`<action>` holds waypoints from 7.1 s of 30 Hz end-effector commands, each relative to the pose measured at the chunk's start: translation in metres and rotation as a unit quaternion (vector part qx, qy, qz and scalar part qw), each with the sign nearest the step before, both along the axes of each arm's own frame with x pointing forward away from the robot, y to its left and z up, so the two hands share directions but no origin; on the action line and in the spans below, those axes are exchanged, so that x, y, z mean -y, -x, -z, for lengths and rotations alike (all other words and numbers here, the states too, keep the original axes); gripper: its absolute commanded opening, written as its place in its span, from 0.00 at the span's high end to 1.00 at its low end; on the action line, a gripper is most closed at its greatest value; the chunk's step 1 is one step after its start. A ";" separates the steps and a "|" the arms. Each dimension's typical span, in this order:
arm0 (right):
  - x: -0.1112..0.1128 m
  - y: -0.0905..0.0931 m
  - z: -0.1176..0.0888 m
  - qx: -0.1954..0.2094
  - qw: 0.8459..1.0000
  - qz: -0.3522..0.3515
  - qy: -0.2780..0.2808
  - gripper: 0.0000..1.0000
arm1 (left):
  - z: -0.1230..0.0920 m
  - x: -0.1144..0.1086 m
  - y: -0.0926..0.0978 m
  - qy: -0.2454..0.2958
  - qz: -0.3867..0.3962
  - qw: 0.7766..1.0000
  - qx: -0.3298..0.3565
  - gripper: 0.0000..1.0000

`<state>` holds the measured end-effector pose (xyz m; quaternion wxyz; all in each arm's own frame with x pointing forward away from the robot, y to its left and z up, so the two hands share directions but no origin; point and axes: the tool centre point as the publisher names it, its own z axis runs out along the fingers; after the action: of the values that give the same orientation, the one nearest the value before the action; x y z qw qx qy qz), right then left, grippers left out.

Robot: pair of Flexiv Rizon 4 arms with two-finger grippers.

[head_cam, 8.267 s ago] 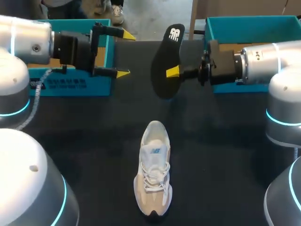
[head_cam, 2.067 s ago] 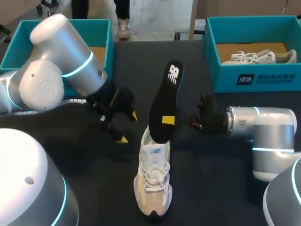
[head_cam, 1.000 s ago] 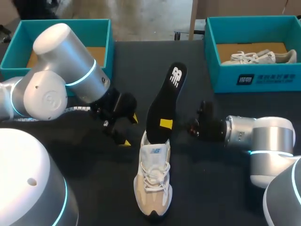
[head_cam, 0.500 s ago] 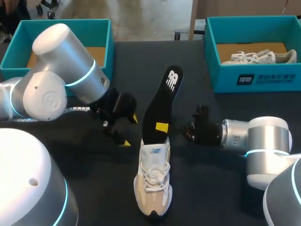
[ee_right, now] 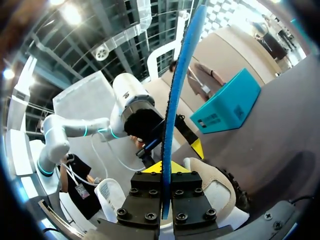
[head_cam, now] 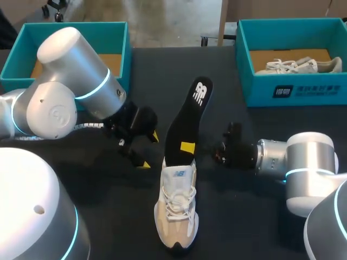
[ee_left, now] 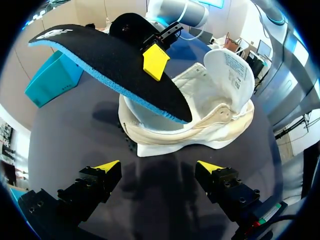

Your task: Take the shoe out of the shoebox, open the shoe tongue, remove and reinsert the insole, then place the shoe into the shoebox

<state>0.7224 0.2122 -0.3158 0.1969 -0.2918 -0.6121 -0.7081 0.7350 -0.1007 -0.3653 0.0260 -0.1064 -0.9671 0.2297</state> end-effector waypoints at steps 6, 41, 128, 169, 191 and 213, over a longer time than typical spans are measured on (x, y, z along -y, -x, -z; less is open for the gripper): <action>0.005 0.000 0.003 0.000 1.000 0.001 -0.007 1.00 | 0.000 -0.001 0.000 0.001 0.000 1.000 0.000 0.00; -0.004 0.012 0.019 -0.013 1.000 0.006 -0.002 1.00 | 0.000 -0.001 0.000 0.001 0.000 1.000 0.000 0.00; 0.000 0.037 0.032 0.027 0.999 -0.002 0.046 1.00 | 0.000 -0.001 0.000 0.001 0.000 1.000 0.000 0.00; -0.005 0.038 0.022 0.058 0.996 -0.029 0.060 0.70 | 0.000 -0.001 0.000 0.001 0.000 1.000 0.000 0.00; -0.007 0.031 0.001 0.084 0.994 -0.016 0.066 0.60 | 0.000 -0.001 0.000 0.001 0.000 1.000 0.000 0.00; -0.019 0.017 -0.010 0.086 0.993 -0.026 0.074 0.62 | 0.000 -0.001 0.000 0.001 0.000 1.000 0.000 0.00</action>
<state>0.7046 0.2300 -0.3074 0.1384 -0.2272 -0.6831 -0.6802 0.7352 -0.1009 -0.3650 0.0263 -0.1065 -0.9672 0.2293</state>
